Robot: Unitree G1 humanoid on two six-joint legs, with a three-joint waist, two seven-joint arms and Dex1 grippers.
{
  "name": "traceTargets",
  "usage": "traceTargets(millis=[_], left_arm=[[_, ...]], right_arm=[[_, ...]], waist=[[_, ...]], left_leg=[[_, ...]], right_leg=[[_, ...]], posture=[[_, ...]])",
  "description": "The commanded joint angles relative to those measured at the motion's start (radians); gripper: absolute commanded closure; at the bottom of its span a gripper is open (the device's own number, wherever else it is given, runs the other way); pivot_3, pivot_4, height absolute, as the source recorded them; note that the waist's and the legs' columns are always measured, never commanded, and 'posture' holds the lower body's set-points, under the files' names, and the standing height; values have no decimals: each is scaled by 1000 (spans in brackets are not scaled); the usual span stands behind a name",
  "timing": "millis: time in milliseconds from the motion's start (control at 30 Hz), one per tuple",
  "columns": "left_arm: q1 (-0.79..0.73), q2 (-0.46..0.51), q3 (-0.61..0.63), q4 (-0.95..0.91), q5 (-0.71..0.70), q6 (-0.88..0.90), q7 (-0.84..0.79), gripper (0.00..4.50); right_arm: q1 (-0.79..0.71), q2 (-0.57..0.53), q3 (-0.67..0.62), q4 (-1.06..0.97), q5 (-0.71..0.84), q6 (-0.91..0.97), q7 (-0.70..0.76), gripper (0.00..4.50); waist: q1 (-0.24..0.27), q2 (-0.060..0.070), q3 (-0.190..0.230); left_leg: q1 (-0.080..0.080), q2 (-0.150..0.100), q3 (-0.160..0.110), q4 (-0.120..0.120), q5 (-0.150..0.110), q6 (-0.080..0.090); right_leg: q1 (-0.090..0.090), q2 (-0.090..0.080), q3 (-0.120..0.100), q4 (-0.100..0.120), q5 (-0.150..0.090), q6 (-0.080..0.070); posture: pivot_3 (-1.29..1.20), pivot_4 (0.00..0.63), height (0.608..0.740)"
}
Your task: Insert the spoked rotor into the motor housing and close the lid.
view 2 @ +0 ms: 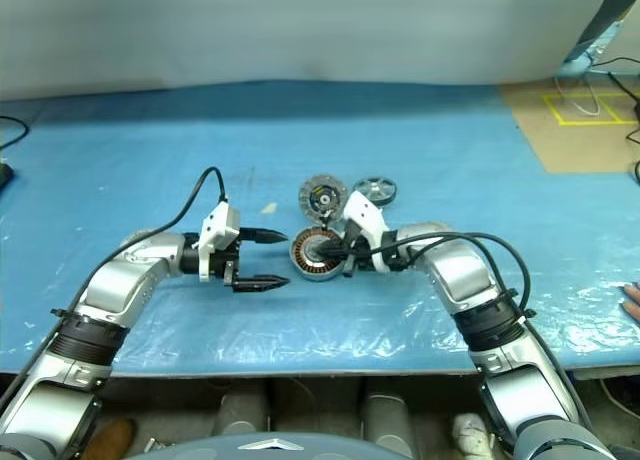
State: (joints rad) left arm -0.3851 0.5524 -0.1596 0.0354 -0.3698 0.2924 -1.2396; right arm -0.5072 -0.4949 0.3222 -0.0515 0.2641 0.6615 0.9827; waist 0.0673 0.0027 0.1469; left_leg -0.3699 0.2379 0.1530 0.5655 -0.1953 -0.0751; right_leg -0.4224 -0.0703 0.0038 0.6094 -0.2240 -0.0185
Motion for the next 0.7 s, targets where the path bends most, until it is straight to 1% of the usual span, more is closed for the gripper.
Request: traceTargets(millis=[33, 400, 700], left_arm=[[-11, 7, 8, -23, -6, -4, -4, 0], [-11, 4, 10, -22, -5, -4, 3, 0], [-11, 0, 6, -18, -4, -6, 2, 0]], right_arm=[[-22, -9, -1, -7, -12, -39, 16, 4466], [-5, 28, 35, 75, -80, -75, -8, 4466], [-8, 36, 8, 72, -69, -75, -20, 4466]], waist=[[1, 0, 0], [1, 0, 0], [1, 0, 0]], left_leg=[[0, 0, 0, 1, 0, 0], [0, 0, 0, 1, 0, 0], [1, 0, 0, 5, 0, 0]], right_leg=[[0, 0, 0, 1, 0, 0], [0, 0, 0, 3, 0, 1], [1, -1, 0, 6, 0, 0]], posture=[[0, 150, 740], [0, 150, 740], [0, 150, 740]])
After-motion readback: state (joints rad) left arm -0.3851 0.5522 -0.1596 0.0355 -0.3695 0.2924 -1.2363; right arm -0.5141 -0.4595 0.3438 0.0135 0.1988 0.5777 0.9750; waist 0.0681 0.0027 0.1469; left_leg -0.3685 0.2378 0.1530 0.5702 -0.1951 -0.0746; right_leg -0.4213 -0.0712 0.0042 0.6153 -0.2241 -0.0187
